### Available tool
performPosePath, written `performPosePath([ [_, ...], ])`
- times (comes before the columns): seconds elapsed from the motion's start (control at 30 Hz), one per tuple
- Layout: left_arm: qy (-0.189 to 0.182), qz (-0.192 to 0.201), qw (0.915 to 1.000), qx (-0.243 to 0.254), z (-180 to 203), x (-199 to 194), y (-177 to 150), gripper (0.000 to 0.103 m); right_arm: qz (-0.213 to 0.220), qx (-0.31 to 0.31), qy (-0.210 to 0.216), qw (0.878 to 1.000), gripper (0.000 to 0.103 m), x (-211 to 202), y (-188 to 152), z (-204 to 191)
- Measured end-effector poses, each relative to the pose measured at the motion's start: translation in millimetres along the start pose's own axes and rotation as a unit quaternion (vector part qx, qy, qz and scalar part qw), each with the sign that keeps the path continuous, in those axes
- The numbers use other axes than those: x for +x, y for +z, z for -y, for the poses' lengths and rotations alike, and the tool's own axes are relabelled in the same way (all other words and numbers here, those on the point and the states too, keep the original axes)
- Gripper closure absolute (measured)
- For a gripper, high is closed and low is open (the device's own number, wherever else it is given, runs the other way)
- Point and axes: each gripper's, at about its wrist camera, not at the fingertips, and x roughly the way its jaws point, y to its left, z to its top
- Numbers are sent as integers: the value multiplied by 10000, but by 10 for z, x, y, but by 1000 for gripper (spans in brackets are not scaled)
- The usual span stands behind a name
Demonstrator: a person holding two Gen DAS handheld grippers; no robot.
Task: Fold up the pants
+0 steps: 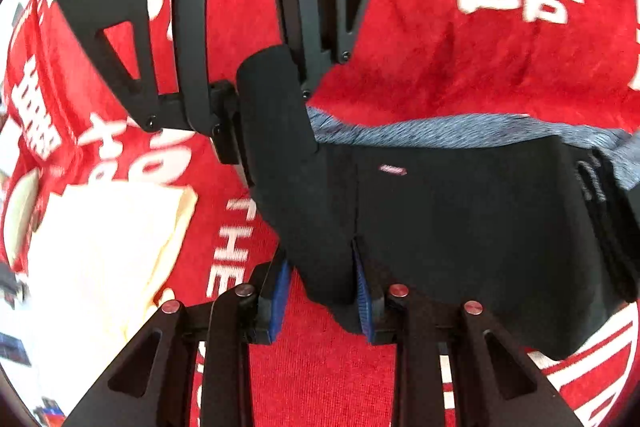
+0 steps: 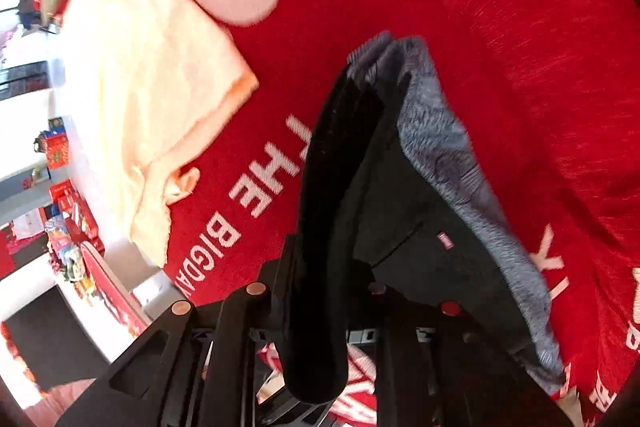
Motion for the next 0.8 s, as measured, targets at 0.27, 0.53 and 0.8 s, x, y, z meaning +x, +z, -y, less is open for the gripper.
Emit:
performPosePath([
  [0.27, -337, 462, 9980, 256, 191, -459, 202, 72, 1118, 483, 1114, 9863, 86, -565, -650, 466],
  [0.53, -735, 1079, 9860, 1034, 844, -1165, 417, 72, 2515, 1089, 2343, 9327, 85, -1148, -1876, 1209],
  [0.8, -1402, 1180, 9619, 2029, 2001, -1583, 468, 72, 3664, 1727, 2996, 8638, 85, -1183, -3438, 2154],
])
